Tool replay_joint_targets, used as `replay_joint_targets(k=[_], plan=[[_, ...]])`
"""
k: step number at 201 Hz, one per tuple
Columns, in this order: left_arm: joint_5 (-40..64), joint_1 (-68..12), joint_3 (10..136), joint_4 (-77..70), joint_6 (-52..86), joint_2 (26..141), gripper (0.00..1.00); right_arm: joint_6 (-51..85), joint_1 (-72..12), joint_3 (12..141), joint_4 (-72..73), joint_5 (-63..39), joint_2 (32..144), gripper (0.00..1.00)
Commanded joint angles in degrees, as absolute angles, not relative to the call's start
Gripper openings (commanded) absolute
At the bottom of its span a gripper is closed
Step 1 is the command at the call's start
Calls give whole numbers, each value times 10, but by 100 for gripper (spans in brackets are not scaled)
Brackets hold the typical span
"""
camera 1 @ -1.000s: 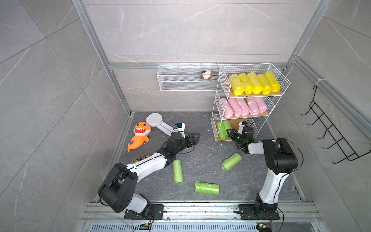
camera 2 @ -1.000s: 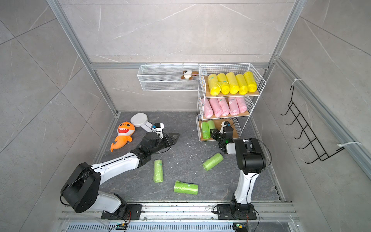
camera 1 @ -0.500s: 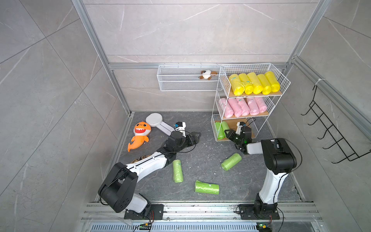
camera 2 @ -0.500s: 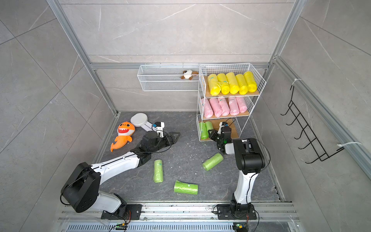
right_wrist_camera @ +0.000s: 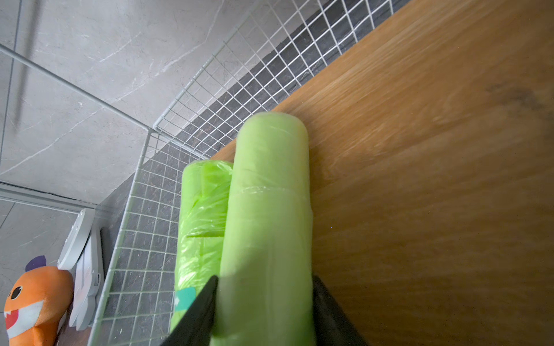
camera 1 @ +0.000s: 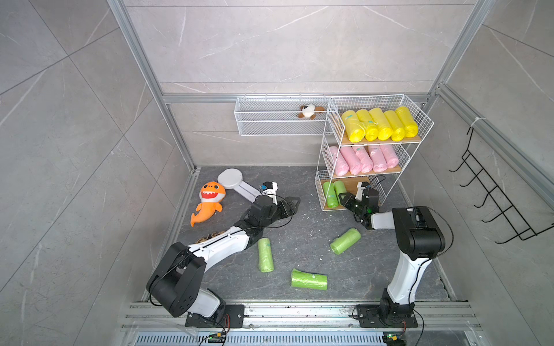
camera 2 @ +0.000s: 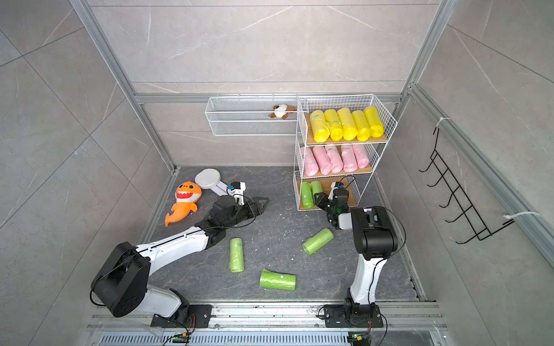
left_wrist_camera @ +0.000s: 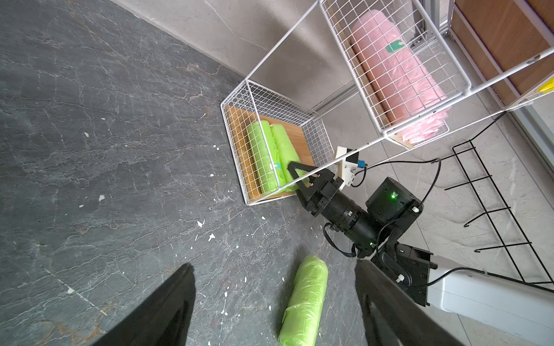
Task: Sort the rolls of trash bags by color and place them on the shelf
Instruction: Place the roll of trash bags on the shelf.
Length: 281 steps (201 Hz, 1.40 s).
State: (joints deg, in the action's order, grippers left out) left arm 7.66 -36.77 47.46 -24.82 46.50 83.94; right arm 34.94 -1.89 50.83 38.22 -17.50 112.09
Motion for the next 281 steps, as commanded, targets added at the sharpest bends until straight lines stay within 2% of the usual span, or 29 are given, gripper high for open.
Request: replay_joint_targets(k=[1, 61, 132, 186, 216, 252, 281], plan=[[74, -370, 480, -255, 460, 832, 86, 345, -20, 530, 386, -191, 1120, 46], [78, -371, 481, -259, 466, 838, 86, 338, -36, 529, 377, -195, 1129, 47], [76, -371, 476, -255, 463, 833, 86, 313, -17, 503, 355, -160, 1080, 63], [75, -371, 470, -238, 453, 832, 87, 307, -2, 473, 354, -149, 1029, 66], [48, -370, 468, -168, 418, 817, 87, 313, -2, 435, 360, -150, 971, 66], [-45, -371, 452, -18, 363, 755, 88, 325, -7, 370, 359, -147, 876, 67], [-97, -370, 422, 77, 378, 705, 88, 313, -36, 319, 323, -131, 792, 67]])
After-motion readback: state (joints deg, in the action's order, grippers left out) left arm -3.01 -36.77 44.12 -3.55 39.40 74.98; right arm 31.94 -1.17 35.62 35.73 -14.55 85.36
